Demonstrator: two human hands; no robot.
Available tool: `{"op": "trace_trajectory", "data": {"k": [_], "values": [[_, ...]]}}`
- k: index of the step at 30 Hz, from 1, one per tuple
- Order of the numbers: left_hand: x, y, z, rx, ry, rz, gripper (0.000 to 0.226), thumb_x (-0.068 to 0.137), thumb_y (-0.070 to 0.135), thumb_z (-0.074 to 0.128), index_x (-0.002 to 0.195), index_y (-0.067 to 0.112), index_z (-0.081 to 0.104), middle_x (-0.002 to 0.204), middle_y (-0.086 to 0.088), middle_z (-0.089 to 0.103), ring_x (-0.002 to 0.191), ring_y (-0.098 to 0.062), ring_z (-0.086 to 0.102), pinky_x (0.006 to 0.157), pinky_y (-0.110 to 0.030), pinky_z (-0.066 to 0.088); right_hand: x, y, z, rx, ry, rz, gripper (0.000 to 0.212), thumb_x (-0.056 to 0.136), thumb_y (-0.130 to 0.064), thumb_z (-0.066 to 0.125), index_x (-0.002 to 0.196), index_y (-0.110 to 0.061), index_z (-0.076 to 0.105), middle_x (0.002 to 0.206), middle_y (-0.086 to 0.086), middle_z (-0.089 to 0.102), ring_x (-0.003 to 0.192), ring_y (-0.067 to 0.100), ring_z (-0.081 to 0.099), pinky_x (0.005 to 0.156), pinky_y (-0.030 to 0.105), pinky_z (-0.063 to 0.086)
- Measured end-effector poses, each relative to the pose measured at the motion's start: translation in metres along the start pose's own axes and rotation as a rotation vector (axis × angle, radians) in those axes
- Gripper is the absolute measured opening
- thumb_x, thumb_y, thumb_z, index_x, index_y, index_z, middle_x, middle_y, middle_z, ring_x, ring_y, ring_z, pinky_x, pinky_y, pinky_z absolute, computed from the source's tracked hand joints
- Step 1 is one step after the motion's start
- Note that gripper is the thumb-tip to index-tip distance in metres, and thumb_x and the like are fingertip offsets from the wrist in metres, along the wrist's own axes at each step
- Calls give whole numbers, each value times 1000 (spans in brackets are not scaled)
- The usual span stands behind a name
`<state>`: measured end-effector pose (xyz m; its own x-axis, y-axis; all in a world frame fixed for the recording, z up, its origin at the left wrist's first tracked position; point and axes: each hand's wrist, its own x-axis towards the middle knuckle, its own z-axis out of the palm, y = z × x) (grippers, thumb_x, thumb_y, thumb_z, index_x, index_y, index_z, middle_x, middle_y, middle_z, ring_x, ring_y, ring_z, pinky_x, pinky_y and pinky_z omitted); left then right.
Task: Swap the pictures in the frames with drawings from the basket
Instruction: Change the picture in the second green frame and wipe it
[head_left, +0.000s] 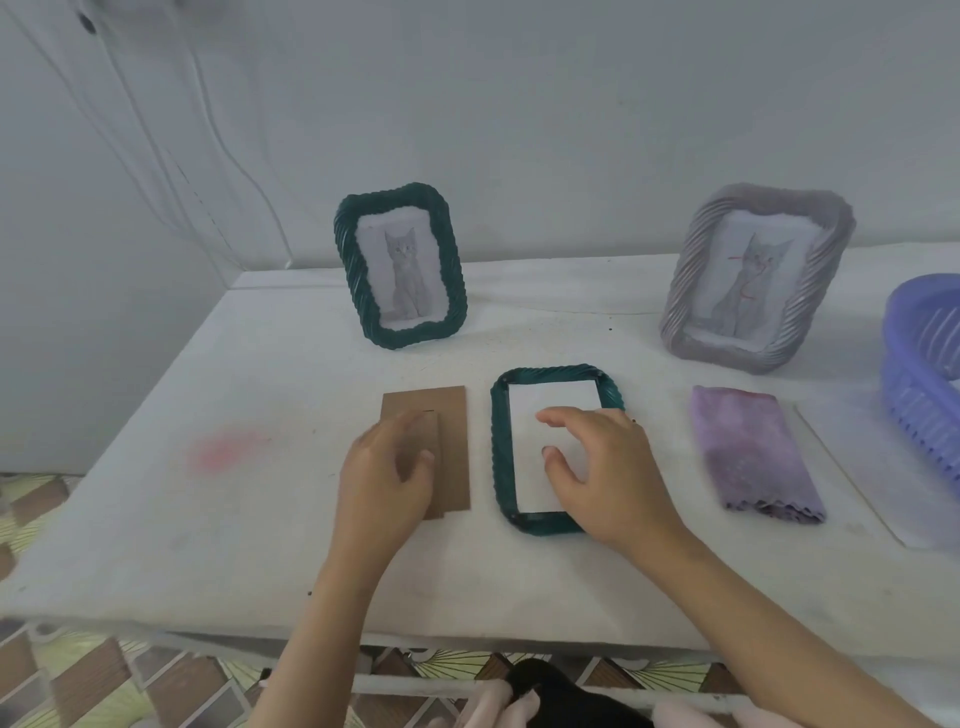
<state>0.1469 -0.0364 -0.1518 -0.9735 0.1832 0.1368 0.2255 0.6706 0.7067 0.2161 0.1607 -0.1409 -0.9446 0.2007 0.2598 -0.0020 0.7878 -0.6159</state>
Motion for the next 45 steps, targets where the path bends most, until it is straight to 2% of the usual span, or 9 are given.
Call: {"op": "trace_trajectory", "data": {"k": [4, 8, 12, 15, 22, 27, 32, 42, 45], "values": [[-10, -23, -17, 59, -85, -106, 63, 86, 24, 61, 142, 24, 32, 143, 1, 41, 139, -20, 22, 109, -36, 24, 10, -26, 23, -12, -107, -81, 37, 87, -22, 51, 124, -23, 53, 96, -7, 66, 98, 15, 45, 84, 27, 37], [-16, -30, -21, 41, -154, -69, 73, 79, 44, 58, 143, 25, 28, 140, 6, 40, 135, -14, 23, 101, -18, 13, 17, -39, 41, -177, -221, -127, 44, 88, -26, 46, 132, -20, 44, 74, -7, 53, 91, 21, 45, 84, 36, 37], [-13, -29, -19, -35, -168, -41, 61, 84, 21, 63, 138, 30, 34, 135, 22, 36, 140, -8, 20, 116, -33, 1, 15, -49, 50, -216, -241, -98, 48, 89, -30, 43, 136, -21, 36, 75, -9, 46, 91, 20, 42, 83, 34, 30], [-13, -26, -19, -203, -167, -75, 61, 75, 11, 67, 115, 52, 45, 118, 40, 42, 117, 17, 35, 115, -48, 17, 14, -53, 54, -146, -213, -31, 51, 88, -32, 45, 137, -23, 33, 81, -7, 54, 95, 21, 45, 86, 34, 30], [-9, -22, -19, -565, -129, -224, 61, 64, -4, 67, 103, 43, 60, 118, -11, 61, 101, -23, 64, 80, -40, 55, 13, -50, 56, 133, -175, 123, 53, 87, -32, 52, 137, -28, 35, 124, -4, 59, 112, 18, 47, 100, 31, 30], [1, -12, -33, -684, -197, -267, 61, 70, -22, 60, 113, 21, 60, 99, -7, 68, 77, -17, 68, 55, -27, 54, 9, -45, 56, 259, -148, 120, 48, 87, -29, 56, 133, -32, 41, 127, -10, 56, 113, 13, 45, 100, 32, 38], [7, 7, -41, -868, -220, -210, 62, 55, -5, 65, 112, 20, 59, 98, -2, 70, 79, -16, 71, 54, -28, 55, 9, -45, 39, 491, -32, 91, 40, 87, -21, 59, 122, -36, 51, 111, -19, 56, 94, 1, 52, 79, 6, 39], [15, 48, 13, -555, -340, -37, 75, 61, 10, 78, 120, 45, 48, 127, 4, 47, 102, -20, 59, 69, -37, 58, 15, 3, -16, 508, 95, 283, 30, 77, -6, 69, 91, -32, 65, 88, -12, 66, 63, 21, 60, 68, 20, 52], [17, 58, 26, -365, -324, 74, 66, 67, 13, 79, 122, 36, 51, 122, 9, 45, 99, -6, 52, 75, -12, 48, 16, 19, -29, 476, 71, 321, 31, 78, -5, 69, 84, -36, 66, 84, -9, 68, 62, 21, 58, 69, 24, 53]]}}
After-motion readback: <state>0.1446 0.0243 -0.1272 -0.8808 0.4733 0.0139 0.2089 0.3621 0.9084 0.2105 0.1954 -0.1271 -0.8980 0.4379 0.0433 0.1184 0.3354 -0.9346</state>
